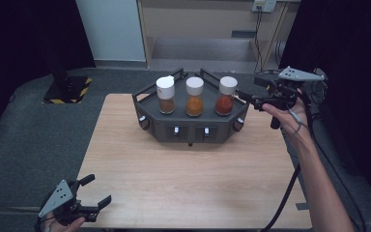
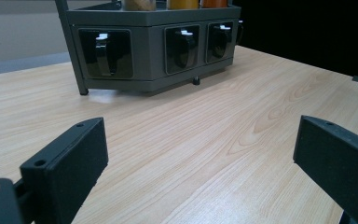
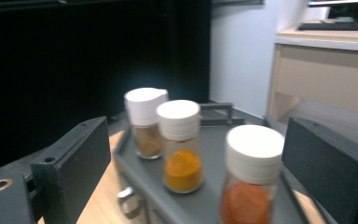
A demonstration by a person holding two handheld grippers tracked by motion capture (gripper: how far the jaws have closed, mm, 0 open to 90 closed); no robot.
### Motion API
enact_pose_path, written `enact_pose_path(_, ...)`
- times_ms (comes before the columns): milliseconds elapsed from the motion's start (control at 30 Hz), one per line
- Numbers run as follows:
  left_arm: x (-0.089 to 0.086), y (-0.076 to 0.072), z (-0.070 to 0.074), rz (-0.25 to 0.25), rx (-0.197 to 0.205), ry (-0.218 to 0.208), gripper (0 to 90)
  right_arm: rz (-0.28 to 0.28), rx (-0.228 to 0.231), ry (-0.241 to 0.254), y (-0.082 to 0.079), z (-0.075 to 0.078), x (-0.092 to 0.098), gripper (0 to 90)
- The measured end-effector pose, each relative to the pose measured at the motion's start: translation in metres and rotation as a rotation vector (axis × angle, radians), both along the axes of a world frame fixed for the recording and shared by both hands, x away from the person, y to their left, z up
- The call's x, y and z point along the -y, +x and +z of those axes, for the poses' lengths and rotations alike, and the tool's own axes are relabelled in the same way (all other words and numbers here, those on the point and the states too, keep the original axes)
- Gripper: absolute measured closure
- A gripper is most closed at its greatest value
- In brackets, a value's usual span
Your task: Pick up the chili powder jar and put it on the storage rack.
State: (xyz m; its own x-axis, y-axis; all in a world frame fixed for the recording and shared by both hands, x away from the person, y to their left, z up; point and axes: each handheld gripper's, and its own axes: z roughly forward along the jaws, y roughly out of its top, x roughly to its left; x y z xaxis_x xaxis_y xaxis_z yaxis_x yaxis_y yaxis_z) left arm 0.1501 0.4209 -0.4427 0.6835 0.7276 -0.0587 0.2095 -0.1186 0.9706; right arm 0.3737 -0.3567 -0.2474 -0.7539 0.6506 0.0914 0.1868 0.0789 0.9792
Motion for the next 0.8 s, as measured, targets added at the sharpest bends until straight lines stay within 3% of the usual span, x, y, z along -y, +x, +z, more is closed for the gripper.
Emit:
enact_pose_path(100, 0.0, 0.0, 0.0, 0.002, 0.0, -0.006, 1.7, 0.017, 0.013, -0.024, -0.008, -0.001, 0.0, 7.9)
enact_pose_path(167, -0.001, 0.0, -0.001, 0.003, 0.001, -0.007, 1.7, 0.045, 0.021, -0.008, -0.013, -0.005, 0.003, 7.7)
enact_pose_path(433, -0.001, -0.001, -0.001, 0.005, 0.002, -0.017, 1.7, 0.106, 0.051, -0.018, -0.045, -0.017, 0.009, 6.8)
enact_pose_path(800, -0.002, -0.003, -0.002, 0.013, 0.011, -0.031, 1.6, 0.102, 0.101, -0.007, -0.098, -0.047, 0.028, 3.4)
